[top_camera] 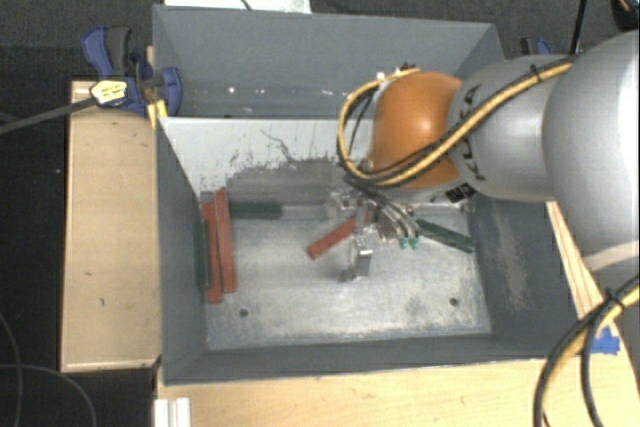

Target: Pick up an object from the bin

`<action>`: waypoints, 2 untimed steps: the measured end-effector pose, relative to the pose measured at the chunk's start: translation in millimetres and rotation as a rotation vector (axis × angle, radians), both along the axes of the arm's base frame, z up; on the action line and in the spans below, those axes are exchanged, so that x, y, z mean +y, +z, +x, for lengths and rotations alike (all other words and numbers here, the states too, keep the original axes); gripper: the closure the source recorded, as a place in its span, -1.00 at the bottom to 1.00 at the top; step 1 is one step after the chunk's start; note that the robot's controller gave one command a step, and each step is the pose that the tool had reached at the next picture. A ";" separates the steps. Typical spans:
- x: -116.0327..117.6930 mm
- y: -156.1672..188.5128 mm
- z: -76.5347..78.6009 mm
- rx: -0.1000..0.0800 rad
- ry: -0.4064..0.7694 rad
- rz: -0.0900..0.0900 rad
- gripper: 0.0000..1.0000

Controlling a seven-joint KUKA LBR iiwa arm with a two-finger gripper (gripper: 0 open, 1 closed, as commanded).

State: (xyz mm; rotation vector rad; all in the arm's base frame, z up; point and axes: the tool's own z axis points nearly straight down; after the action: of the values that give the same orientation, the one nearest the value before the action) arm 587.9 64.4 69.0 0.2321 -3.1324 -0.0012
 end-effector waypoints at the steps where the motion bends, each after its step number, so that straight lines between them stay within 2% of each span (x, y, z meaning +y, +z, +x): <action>1: 0.3 0.6 0.6 -0.002 -0.001 0.001 -1.00; 2: 0.2 1.1 0.8 -0.002 -0.003 0.001 1.00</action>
Offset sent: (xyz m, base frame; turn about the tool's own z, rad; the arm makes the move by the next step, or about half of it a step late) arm 0.0000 0.0000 0.0000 0.0000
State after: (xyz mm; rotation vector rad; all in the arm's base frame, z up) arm 588.7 64.6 70.1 0.2281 -3.1351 -0.0020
